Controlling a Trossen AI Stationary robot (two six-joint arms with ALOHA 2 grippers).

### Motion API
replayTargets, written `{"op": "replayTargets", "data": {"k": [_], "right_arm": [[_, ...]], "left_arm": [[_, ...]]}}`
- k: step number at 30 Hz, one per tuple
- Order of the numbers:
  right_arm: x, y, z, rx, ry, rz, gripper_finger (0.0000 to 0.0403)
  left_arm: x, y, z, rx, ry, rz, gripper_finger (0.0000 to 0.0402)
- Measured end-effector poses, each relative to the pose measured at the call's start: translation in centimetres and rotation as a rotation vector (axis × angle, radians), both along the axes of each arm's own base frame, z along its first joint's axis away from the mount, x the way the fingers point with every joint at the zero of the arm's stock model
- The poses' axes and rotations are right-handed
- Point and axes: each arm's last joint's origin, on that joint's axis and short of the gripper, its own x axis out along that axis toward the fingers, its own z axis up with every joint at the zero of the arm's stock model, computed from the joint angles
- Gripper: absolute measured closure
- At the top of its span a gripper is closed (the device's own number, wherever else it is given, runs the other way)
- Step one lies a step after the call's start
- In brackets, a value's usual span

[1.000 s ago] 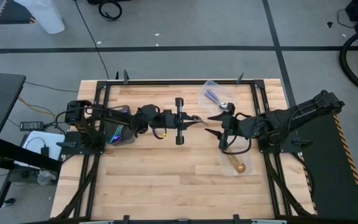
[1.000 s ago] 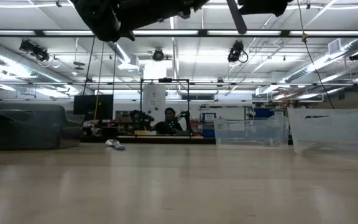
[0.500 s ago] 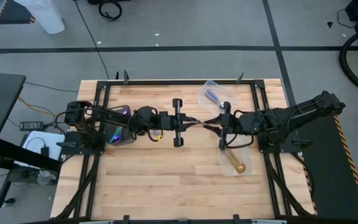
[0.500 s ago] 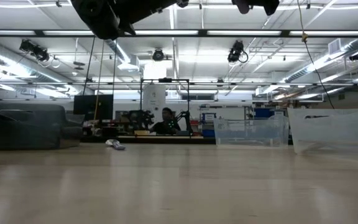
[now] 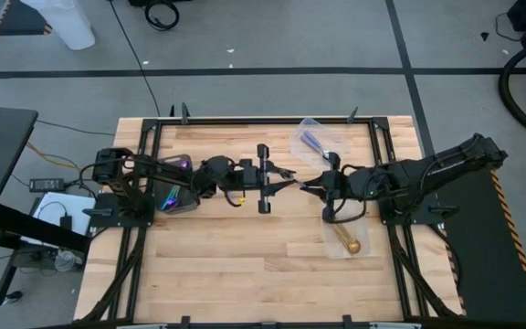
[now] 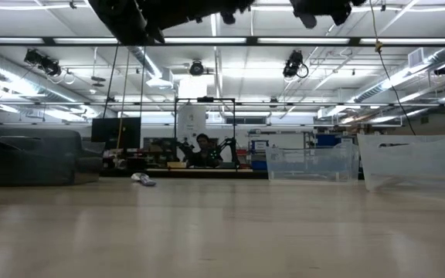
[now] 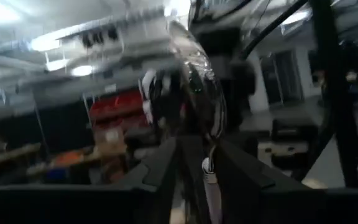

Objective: Sort silverware by color (type)
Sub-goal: Put the purple spoon into the top transparent bin

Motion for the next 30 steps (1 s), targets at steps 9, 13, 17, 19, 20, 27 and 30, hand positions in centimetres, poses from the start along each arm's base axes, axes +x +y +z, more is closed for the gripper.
{"op": "replayTargets", "data": {"k": [9, 13, 17, 19, 20, 27, 30], "right_arm": [[-0.3, -1.6, -1.1, 0.017, 0.046, -0.219, 0.0355], [-0.2, -2.6, -1.0, 0.012, 0.037, -0.285, 0.0355], [-0.2, -4.4, -1.0, 0.007, 0.037, -0.376, 0.0355], [-0.2, -5.5, -1.1, 0.013, 0.045, -0.414, 0.0354], [-0.2, -6.1, -1.1, 0.016, 0.055, -0.43, 0.0354], [-1.2, -9.9, -2.1, 0.082, 0.169, -0.503, 0.0354], [-1.8, -11.3, -2.4, 0.105, 0.211, -0.537, 0.0353]], "left_arm": [[0.4, 0.4, -3.4, -0.111, 0.349, 0.132, 0.0263], [0.2, 0.6, -5.5, -0.158, 0.543, 0.181, 0.0263], [-0.2, -0.1, -6.6, -0.219, 0.663, 0.169, 0.0263], [-0.4, -0.5, -7.1, -0.23, 0.718, 0.165, 0.0263], [-0.4, -0.7, -7.3, -0.229, 0.74, 0.162, 0.0263], [-1.2, -2.6, -8.6, -0.246, 0.895, 0.141, 0.0263], [-1.7, -3.1, -9.2, -0.255, 0.975, 0.146, 0.0263]]}}
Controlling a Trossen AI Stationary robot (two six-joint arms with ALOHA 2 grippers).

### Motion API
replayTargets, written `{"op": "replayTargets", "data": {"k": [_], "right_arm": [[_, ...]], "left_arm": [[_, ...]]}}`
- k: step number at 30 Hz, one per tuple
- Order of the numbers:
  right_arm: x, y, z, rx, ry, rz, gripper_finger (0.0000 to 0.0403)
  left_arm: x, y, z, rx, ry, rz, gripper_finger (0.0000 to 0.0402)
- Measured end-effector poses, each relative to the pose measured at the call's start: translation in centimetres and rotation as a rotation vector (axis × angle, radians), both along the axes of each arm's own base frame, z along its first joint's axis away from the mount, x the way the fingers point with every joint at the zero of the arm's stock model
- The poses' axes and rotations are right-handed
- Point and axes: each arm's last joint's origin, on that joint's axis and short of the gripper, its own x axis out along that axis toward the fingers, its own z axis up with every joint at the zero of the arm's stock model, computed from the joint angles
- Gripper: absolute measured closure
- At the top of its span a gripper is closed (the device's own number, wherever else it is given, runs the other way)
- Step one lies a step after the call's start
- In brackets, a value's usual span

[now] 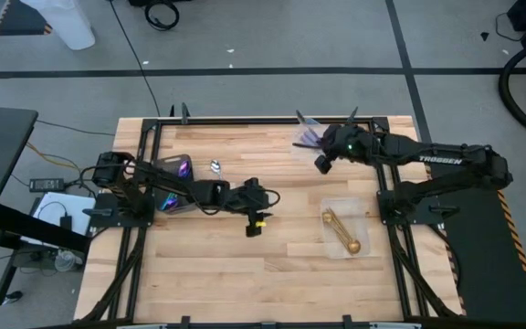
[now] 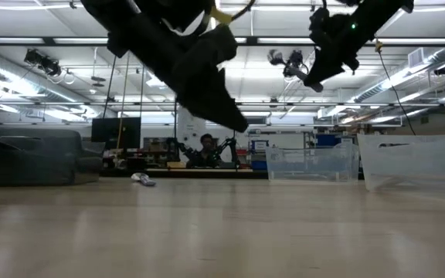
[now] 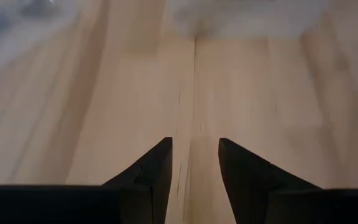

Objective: Sort silverware by color (type)
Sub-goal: Put the purple spoon into the top transparent bin

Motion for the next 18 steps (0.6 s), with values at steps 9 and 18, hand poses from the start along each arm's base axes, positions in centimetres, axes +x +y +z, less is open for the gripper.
{"op": "replayTargets", "data": {"k": [9, 18], "right_arm": [[0.7, -3.5, -2.8, 0.124, 0.133, -0.001, 0.0353], [1.5, -6.5, -7.0, 0.266, 0.299, -0.033, 0.0353]], "left_arm": [[-1.5, 0.9, -1.6, -0.006, 0.226, 0.047, 0.0263], [-2.1, 1.9, -2.0, -0.013, 0.307, 0.09, 0.0263]]}}
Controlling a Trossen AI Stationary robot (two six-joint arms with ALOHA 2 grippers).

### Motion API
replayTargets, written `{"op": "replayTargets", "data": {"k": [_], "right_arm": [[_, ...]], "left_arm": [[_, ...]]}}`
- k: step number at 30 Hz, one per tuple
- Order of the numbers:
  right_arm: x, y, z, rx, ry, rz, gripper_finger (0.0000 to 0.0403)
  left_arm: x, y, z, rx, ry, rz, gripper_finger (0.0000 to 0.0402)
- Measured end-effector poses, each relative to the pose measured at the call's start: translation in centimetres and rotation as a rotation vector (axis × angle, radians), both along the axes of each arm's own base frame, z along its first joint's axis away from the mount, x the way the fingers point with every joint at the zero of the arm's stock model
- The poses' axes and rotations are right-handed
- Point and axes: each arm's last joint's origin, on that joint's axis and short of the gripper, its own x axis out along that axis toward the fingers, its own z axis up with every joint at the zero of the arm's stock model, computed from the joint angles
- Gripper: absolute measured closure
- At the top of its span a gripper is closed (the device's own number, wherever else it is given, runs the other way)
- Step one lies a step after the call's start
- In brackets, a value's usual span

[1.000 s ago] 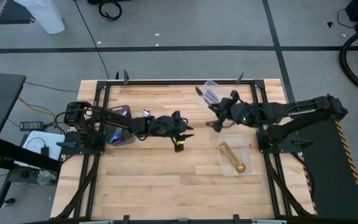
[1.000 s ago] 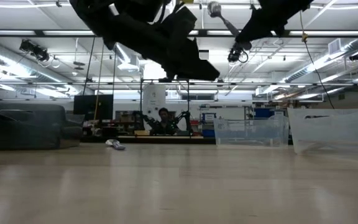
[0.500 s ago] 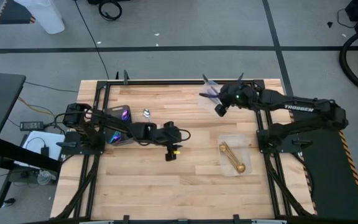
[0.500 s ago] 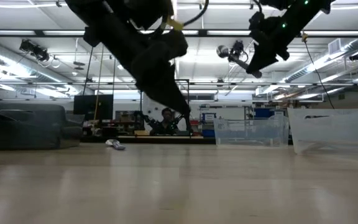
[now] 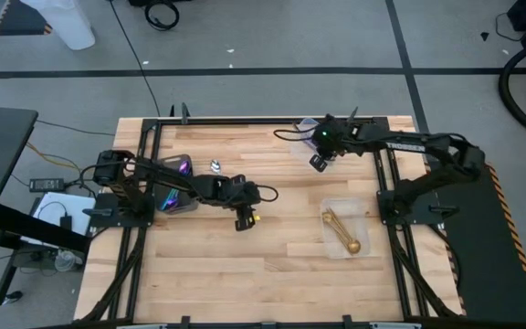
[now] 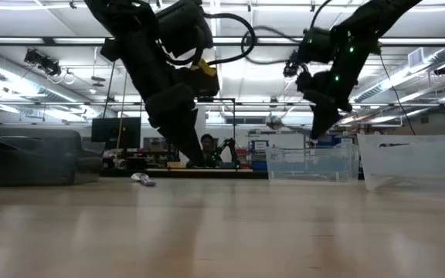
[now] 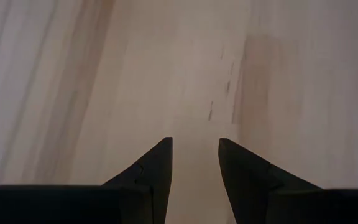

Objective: Sort silverware by color (type)
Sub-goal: Put the purple spoon into the top transparent bin

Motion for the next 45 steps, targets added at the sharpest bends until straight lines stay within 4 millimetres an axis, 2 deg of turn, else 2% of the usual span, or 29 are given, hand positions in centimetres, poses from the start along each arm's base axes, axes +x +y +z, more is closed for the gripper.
{"op": "replayTargets", "data": {"k": [7, 12, 20, 26, 32, 36, 45], "right_arm": [[-0.4, -2.0, -2.4, 0.083, 0.09, -0.068, 0.0353], [-0.8, -3.1, -3.7, 0.161, 0.107, -0.127, 0.0353], [-1.0, -3.9, -5.2, 0.238, 0.136, -0.149, 0.0342], [-1.0, -3.9, -4.7, 0.232, 0.124, -0.139, 0.0311], [-0.7, -3.8, -4.1, 0.264, 0.111, -0.104, 0.0285], [-0.7, -3.4, -3.5, 0.281, 0.137, -0.093, 0.0282], [-0.7, -1.5, -1.2, 0.284, 0.126, -0.074, 0.0283]], "left_arm": [[-0.4, 0.2, -0.2, 0.0, 0.044, 0.005, 0.0263], [-1.0, 1.4, 0.2, 0.013, 0.183, 0.021, 0.0263], [-2.7, 3.7, -0.1, 0.12, 0.414, -0.186, 0.0263], [-3.2, 4.9, -0.3, 0.233, 0.505, -0.312, 0.025], [-3.6, 5.7, -0.5, 0.336, 0.582, -0.508, 0.0226], [-3.7, 6.6, -0.5, 0.364, 0.6, -0.596, 0.0224], [-4.7, 10.0, -0.8, 0.34, 0.639, -0.664, 0.0229]]}}
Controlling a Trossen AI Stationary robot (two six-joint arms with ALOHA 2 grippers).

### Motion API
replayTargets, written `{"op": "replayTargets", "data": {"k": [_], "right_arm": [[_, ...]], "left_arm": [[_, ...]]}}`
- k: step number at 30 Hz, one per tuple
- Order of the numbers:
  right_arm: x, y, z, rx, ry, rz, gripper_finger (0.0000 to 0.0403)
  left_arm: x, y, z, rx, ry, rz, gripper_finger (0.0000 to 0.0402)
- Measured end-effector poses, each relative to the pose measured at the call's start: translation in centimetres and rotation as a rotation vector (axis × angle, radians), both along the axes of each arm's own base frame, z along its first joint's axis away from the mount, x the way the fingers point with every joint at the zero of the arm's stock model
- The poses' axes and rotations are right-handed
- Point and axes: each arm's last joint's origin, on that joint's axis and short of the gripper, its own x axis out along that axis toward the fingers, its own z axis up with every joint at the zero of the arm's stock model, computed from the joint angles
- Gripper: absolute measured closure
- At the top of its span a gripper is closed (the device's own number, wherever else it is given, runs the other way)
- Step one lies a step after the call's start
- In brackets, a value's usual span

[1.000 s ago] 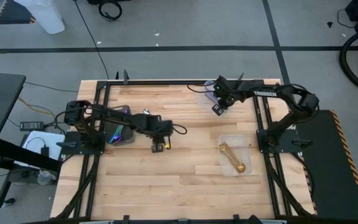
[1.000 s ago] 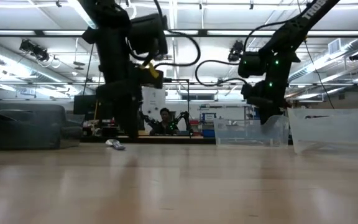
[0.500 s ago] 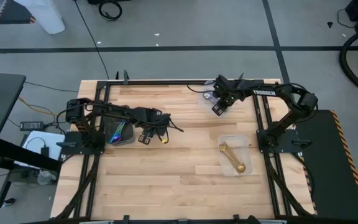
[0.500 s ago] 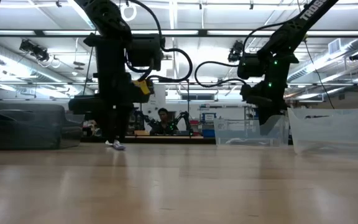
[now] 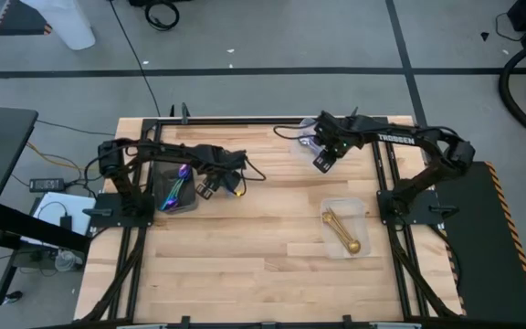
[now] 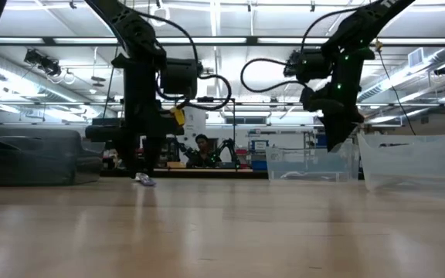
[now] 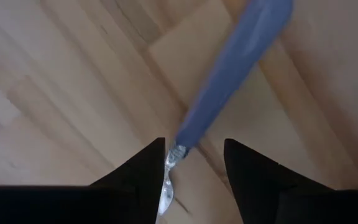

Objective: Sort silverware by color (type)
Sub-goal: Put the purple spoon into the top transparent bin

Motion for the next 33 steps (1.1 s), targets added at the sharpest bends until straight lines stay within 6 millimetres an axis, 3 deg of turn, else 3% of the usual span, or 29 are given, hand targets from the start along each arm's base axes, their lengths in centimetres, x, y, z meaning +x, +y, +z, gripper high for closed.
{"op": "replayTargets", "data": {"k": [9, 19, 29, 33], "right_arm": [[-0.4, 2.5, 3.1, -0.081, -0.092, 0.01, 0.0284], [-1.1, 4.9, 5.5, -0.146, -0.185, 0.02, 0.0284], [-0.3, 6.6, 5.6, -0.141, -0.212, 0.081, 0.0284], [0.1, 7.1, 5.8, -0.149, -0.247, 0.114, 0.0284]], "left_arm": [[0.0, 1.1, -1.8, -0.012, 0.09, -0.141, 0.0241], [0.1, 0.4, -2.1, -0.017, 0.115, -0.16, 0.0358], [1.1, -2.0, -1.5, 0.11, 0.108, -0.146, 0.036], [2.2, -2.9, 0.6, 0.168, -0.045, -0.102, 0.036]]}}
